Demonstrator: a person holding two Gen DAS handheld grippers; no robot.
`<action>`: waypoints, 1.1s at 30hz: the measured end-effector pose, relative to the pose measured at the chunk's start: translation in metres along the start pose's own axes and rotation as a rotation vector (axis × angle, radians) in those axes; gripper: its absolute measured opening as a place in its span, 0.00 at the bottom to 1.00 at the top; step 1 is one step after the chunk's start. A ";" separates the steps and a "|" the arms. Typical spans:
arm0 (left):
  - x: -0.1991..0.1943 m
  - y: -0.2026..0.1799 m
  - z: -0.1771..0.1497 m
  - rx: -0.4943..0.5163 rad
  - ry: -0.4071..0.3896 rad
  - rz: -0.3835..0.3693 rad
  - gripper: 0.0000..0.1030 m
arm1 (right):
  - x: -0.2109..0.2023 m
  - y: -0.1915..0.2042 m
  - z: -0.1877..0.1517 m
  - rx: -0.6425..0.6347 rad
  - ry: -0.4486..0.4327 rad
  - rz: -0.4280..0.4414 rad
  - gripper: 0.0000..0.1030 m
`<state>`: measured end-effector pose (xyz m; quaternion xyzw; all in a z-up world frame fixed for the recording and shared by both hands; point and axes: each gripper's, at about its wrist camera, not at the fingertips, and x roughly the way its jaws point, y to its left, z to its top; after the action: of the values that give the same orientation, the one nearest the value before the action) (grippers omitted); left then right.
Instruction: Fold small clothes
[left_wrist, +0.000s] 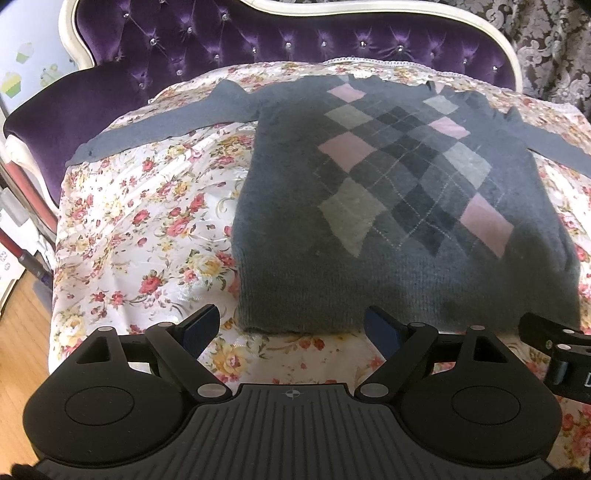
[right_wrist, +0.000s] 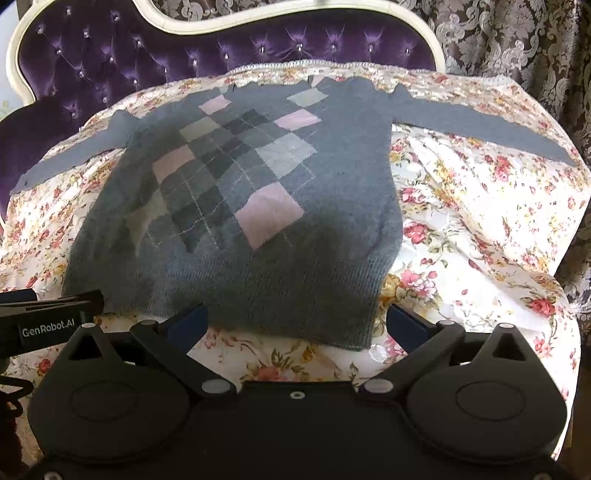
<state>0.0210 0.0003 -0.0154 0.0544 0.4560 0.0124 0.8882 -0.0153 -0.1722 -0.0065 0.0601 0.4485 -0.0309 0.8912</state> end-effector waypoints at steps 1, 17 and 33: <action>0.000 0.000 0.001 0.003 0.000 -0.002 0.83 | 0.001 0.000 0.001 0.002 0.008 0.006 0.99; -0.018 0.003 0.046 0.012 -0.053 -0.081 0.83 | -0.012 -0.017 0.047 0.042 0.095 0.264 0.99; -0.036 -0.011 0.133 0.019 -0.289 -0.151 0.82 | -0.014 -0.083 0.144 0.051 -0.009 0.242 0.99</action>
<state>0.1076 -0.0249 0.0889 0.0297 0.3264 -0.0669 0.9424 0.0822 -0.2740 0.0835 0.1364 0.4331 0.0650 0.8886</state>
